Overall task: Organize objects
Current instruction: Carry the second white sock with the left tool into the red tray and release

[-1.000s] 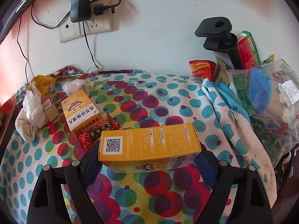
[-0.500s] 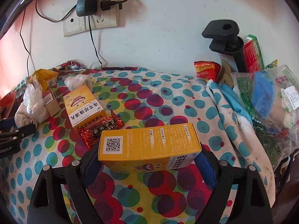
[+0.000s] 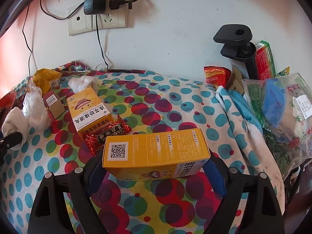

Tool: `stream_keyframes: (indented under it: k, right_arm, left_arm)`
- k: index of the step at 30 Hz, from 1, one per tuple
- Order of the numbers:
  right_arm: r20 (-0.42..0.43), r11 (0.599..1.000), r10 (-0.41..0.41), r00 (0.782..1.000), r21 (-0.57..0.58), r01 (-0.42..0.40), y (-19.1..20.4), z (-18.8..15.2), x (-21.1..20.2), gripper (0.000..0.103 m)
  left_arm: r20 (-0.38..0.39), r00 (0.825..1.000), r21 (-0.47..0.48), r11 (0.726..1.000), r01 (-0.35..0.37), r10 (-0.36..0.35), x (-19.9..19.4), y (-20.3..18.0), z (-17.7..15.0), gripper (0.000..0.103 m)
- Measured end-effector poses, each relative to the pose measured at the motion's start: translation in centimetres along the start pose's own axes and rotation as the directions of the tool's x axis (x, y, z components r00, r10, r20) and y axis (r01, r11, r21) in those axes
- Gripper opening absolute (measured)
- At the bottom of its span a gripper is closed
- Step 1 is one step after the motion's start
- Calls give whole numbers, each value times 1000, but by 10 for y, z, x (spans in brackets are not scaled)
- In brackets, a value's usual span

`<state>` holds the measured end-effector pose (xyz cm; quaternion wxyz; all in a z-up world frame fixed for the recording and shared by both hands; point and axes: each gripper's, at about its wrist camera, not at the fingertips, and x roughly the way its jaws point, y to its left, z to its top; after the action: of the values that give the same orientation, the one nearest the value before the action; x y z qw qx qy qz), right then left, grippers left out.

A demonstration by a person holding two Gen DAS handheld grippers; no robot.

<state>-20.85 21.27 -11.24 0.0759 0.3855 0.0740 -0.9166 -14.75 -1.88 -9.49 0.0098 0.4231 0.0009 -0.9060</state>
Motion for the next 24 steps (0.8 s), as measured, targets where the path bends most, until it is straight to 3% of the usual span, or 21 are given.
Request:
stream_keyframes:
  k: [12,24]
  right_arm:
    - [-4,1000,-15,1000,-11,15,1,0,1,87]
    - [-3,999,-32,999,-24,32,3,1,1,87]
  left_arm:
    - [31,999,42,999,-19,17,-32,-2,-5,32]
    - [30,999,16,999,-41,40,-58,29,-16,32]
